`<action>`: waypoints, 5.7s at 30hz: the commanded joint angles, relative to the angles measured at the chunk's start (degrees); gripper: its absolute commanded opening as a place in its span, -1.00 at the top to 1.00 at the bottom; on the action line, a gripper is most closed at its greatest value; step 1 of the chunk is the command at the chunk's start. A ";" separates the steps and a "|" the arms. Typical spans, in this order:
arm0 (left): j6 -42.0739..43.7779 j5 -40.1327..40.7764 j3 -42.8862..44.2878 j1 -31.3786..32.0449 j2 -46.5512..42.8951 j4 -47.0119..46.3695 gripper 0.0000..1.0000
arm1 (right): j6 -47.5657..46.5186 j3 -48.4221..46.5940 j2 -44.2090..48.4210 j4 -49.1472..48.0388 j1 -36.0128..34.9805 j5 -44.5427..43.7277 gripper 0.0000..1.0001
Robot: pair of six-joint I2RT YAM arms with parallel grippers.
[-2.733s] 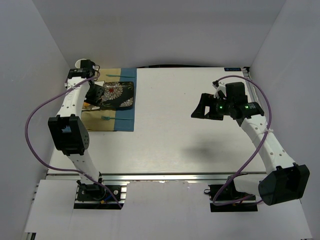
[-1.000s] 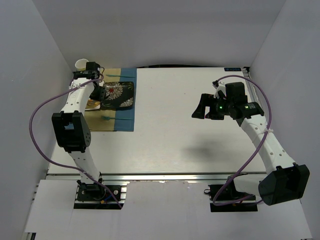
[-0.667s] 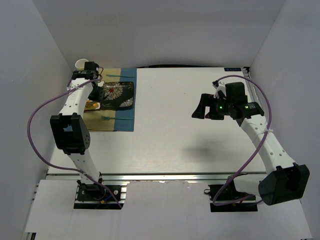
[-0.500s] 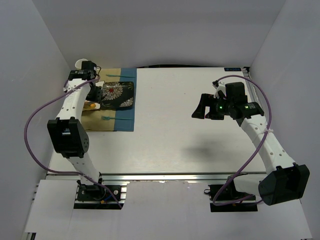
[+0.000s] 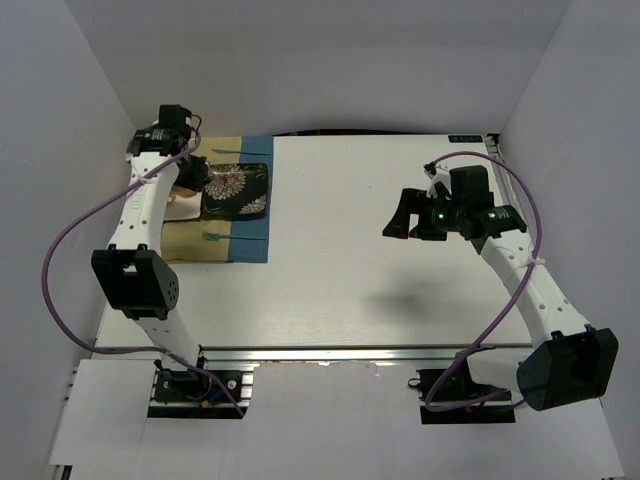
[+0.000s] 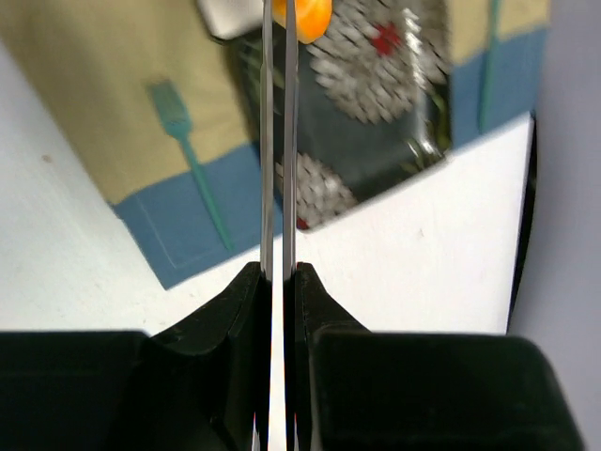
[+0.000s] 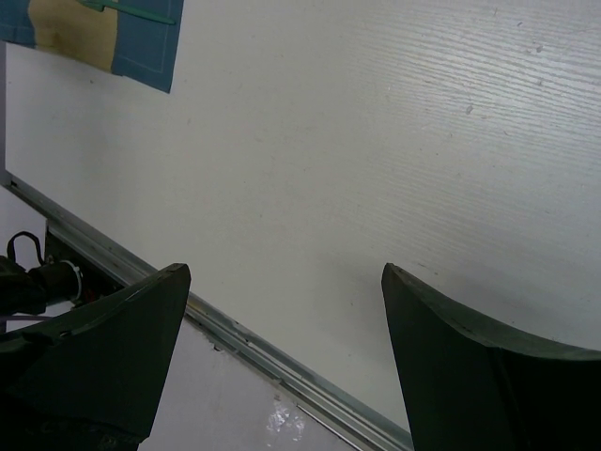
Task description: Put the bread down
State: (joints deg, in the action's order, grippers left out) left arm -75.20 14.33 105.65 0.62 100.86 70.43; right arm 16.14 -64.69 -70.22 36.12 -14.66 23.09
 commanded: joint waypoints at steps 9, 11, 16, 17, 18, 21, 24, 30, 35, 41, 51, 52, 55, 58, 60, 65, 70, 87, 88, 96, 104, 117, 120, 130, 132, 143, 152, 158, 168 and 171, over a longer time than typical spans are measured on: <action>18.06 -10.81 10.37 10.45 7.76 -5.49 0.88 | 4.51 -5.35 0.69 1.23 -0.11 -3.40 -0.79; 20.96 -11.34 10.28 11.24 8.82 -4.61 0.87 | 5.30 -6.24 2.01 2.02 -0.11 -5.41 -0.79; 25.18 -11.96 8.70 11.33 9.88 -4.25 0.87 | 4.60 -9.49 2.98 5.80 -0.11 -9.64 -0.79; 25.62 -11.78 8.70 11.33 9.88 -4.08 0.87 | 4.77 -9.32 3.33 5.98 -0.11 -9.91 -0.79; 26.15 -12.04 8.27 11.33 10.41 -4.42 0.87 | 5.21 -9.23 3.59 6.07 -0.11 -10.08 -0.79; 26.24 -11.70 6.25 11.33 10.15 -5.39 0.87 | 5.74 -8.79 4.56 6.86 -0.11 -10.44 -0.79; 26.42 -11.25 3.96 11.24 9.36 -6.62 0.86 | 5.66 -8.70 5.17 7.65 -0.11 -11.40 -0.79; 25.81 -10.64 0.09 11.16 8.22 -7.24 0.79 | 5.22 -8.62 5.53 8.27 -0.11 -11.84 -0.79; 25.19 -8.61 0.09 11.15 6.90 -7.68 0.20 | 5.04 -8.44 5.62 8.35 -0.11 -11.67 -0.79; 24.05 -7.83 0.88 11.15 5.93 -6.37 -0.04 | 4.95 -8.26 5.44 8.09 -0.20 -11.32 -0.79; 24.22 -7.65 5.01 11.07 5.75 -3.72 -0.27 | 5.04 -8.18 5.70 7.83 -0.20 -10.61 -0.79; 24.22 -7.56 5.70 11.07 5.75 -3.64 -0.28 | 5.04 -8.18 5.79 7.83 -0.20 -10.61 -0.79; 23.96 -7.30 6.41 11.07 5.58 -3.02 -0.30 | 5.30 -7.91 5.97 7.74 -0.11 -10.35 -0.79; 23.61 -5.64 6.41 11.07 4.70 -2.67 -0.30 | 5.39 -7.65 6.14 7.56 -0.11 -10.26 -0.79; 23.52 -4.84 6.33 11.07 3.82 -2.32 -0.31 | 5.39 -7.47 6.23 7.56 -0.11 -10.17 -0.79; 22.73 -3.34 6.42 10.98 2.24 -0.39 -0.30 | 5.22 -7.30 6.49 7.48 -0.11 -9.91 -0.79; 17.56 -0.53 -0.16 10.98 -6.09 2.42 -0.28 | 4.25 -7.47 6.67 7.48 -0.11 -9.47 -0.79; -8.03 9.84 -38.67 11.86 -38.71 10.42 -0.12 | 1.97 -1.59 10.89 2.99 -0.20 -2.79 -0.79; -8.47 10.71 -39.02 11.86 -38.72 10.43 -0.11 | 1.79 -1.24 11.15 2.99 -0.11 -2.35 -0.79; -13.83 15.03 -44.20 11.86 -33.99 10.34 -0.11 | 2.84 0.70 12.82 2.64 -2.04 0.64 -0.79; -17.08 19.69 -45.87 11.86 -27.56 10.25 -0.14 | 2.67 1.14 12.82 2.20 -3.98 0.02 -0.79; -17.63 18.01 -58.19 11.86 -23.70 -3.81 -0.19 | 1.61 0.35 12.38 3.17 -4.33 -1.65 -0.79; -15.69 18.98 -57.75 11.86 -21.42 -6.88 -0.20 | 1.35 0.70 12.56 3.26 -4.24 -2.08 -0.79; -16.73 19.86 -53.53 11.77 -15.34 -7.95 -0.32 | 0.91 1.05 12.82 3.52 -4.24 -2.96 -0.79; -16.73 20.04 -53.09 11.86 -15.08 -7.51 -0.38 | 0.82 0.97 12.73 3.61 -4.33 -2.96 -0.79; -18.40 20.21 -53.52 11.86 -16.57 -5.31 -0.57 | 0.65 1.05 13.09 3.78 -4.33 -3.23 -0.79; -19.02 22.06 -48.45 11.86 -18.15 0.05 -0.60 | 0.65 1.58 13.61 3.70 -4.59 -3.14 -0.79; -19.46 18.99 -40.53 11.77 -22.45 8.74 -0.68 | 0.73 2.46 13.88 3.61 -4.77 -3.14 -0.79; -12.98 13.27 -38.33 11.86 -34.94 -0.01 -0.80 | 0.21 -0.96 12.04 4.57 -4.68 -7.61 -0.79; 0.10 13.62 -31.40 12.21 -32.33 -14.31 -0.81 | 0.73 -4.83 9.84 6.07 -4.42 -10.68 -0.79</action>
State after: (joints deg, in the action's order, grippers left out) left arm -86.70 28.23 67.85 12.19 66.57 70.32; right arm 17.32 -64.82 -59.33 41.87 -19.16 16.34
